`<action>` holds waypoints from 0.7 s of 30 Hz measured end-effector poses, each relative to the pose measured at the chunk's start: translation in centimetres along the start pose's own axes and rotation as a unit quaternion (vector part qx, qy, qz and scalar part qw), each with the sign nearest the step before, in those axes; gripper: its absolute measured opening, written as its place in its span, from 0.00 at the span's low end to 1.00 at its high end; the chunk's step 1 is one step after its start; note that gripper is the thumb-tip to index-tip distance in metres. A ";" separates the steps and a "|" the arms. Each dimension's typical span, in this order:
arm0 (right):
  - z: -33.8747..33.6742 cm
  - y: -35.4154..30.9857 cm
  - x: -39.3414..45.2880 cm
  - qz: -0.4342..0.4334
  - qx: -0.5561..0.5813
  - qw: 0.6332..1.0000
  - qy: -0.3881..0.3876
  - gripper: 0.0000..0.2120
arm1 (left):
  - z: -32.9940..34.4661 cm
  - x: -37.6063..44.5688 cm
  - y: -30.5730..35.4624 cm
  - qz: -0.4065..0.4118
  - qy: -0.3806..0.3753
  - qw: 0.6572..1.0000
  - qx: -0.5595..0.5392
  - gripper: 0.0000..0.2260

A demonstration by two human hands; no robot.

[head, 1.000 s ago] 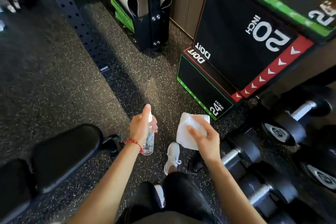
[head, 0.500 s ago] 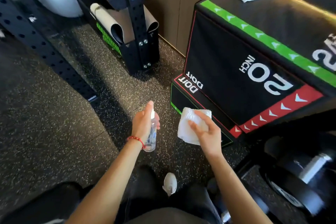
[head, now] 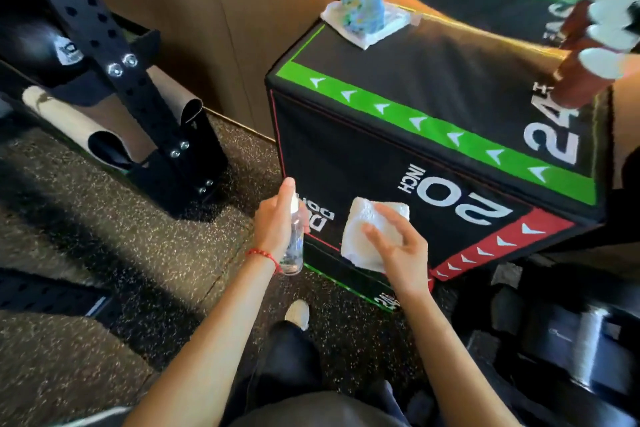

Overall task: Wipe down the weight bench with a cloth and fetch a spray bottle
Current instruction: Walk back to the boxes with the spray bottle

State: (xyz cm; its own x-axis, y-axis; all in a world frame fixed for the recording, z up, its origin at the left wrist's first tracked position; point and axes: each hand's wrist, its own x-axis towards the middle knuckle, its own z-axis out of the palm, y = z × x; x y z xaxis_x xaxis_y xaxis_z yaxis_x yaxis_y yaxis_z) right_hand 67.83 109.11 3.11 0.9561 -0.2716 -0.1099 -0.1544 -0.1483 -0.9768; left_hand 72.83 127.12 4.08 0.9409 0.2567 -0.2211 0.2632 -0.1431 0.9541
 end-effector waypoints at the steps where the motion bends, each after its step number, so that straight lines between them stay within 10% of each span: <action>1: 0.2 -0.5 1.2 0.001 0.004 1.000 0.019 0.14 | 0.5 1.5 1.1 0.007 -0.017 1.000 -0.004 0.30; 21: -4.0 -7.2 16.3 -0.031 0.033 0.986 0.159 0.13 | 11.7 15.9 15.6 0.148 -0.149 0.972 -0.103 0.32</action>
State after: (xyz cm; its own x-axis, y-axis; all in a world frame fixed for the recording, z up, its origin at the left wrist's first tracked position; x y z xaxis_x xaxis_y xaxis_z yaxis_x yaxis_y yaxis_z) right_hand 83.55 101.89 9.06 0.8351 -0.5501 0.0044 -0.0711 -0.1158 -0.9907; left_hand 94.41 117.81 13.09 0.9970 -0.0596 0.0500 -0.0480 0.0335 0.9983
